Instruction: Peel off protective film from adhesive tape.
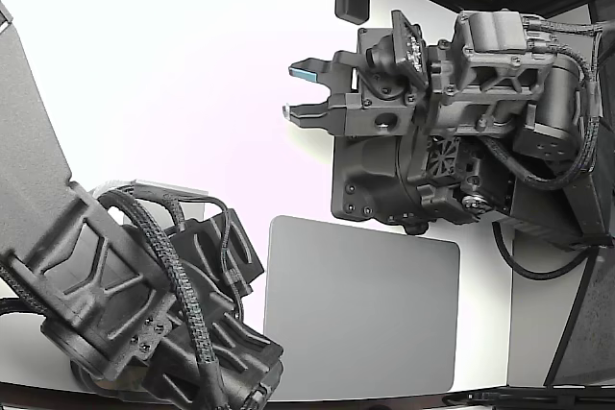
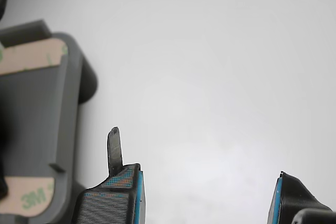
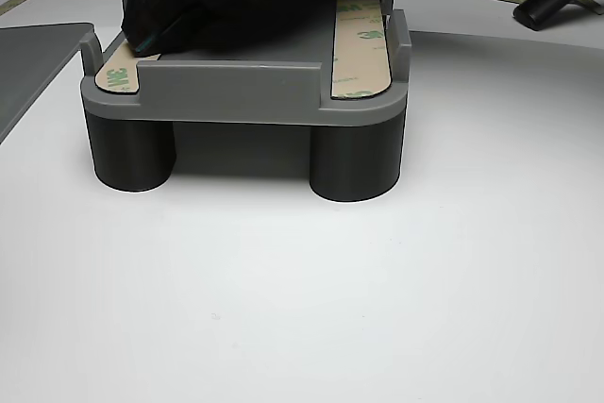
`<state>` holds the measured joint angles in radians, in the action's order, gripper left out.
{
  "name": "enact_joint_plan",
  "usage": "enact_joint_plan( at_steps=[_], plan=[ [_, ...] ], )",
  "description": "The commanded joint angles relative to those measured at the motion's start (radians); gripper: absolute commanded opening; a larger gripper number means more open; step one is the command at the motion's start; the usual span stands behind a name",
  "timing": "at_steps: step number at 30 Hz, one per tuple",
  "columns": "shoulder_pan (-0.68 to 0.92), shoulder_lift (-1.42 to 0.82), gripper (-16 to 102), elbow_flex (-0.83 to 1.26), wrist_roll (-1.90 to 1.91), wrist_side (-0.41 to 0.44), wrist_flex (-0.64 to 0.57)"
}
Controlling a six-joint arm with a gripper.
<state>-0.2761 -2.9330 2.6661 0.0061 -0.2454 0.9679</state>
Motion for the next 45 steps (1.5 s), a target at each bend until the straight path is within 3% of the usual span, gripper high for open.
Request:
enact_joint_plan(
  at_steps=[1,17,20,25,31,32,37,45],
  plan=[
    [0.176,-0.021,100,-0.028,0.083,0.261,-0.005],
    [0.190,0.061,100,-0.094,0.074,0.268,-0.012],
    [0.178,0.109,87,-0.135,0.126,0.327,-0.014],
    [0.164,0.100,84,-0.160,0.123,0.324,-0.020],
    [0.164,0.092,89,-0.169,0.058,0.328,-0.110],
    [0.163,0.074,100,-0.153,0.058,0.339,-0.118],
    [0.161,-0.021,100,-0.066,0.052,0.347,-0.161],
    [0.379,0.011,100,0.008,0.098,0.420,-0.284]
  ],
)
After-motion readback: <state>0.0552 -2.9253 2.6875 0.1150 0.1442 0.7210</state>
